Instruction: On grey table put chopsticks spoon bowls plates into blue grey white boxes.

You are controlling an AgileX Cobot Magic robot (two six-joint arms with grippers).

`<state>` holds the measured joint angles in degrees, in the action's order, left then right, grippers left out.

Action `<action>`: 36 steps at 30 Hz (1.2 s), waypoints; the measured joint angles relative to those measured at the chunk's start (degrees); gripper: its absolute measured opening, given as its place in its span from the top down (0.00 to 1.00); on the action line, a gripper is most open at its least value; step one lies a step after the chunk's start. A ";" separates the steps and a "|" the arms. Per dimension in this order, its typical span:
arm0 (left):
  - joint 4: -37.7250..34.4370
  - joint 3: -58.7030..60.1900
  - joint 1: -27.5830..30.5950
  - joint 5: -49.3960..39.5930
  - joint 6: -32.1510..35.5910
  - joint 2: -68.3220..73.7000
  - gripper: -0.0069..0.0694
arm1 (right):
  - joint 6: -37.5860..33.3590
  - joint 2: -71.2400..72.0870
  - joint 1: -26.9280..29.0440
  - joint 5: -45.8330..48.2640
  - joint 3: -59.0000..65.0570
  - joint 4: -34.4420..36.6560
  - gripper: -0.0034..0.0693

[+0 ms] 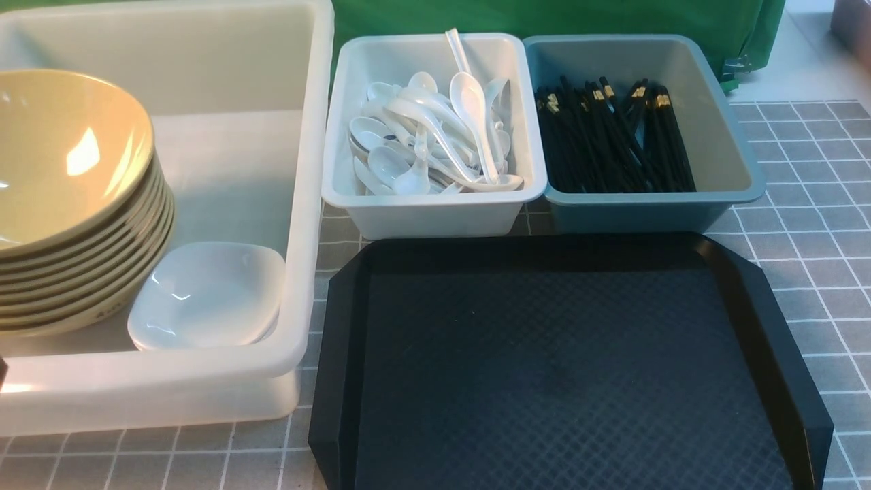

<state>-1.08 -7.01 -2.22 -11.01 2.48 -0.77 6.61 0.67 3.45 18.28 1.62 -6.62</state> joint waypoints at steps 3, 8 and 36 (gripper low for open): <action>0.12 5.56 3.50 4.53 0.00 0.00 0.92 | 0.00 0.00 0.00 0.00 0.00 0.00 0.89; 0.23 8.45 5.21 -0.01 0.00 0.00 0.92 | 0.00 0.00 0.00 0.00 0.00 0.00 0.89; -0.57 8.45 5.21 -6.43 0.00 0.00 0.92 | -0.01 0.00 0.00 0.00 0.00 0.00 0.89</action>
<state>-1.65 1.45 2.99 -17.45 2.48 -0.77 6.59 0.67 3.45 18.28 1.62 -6.62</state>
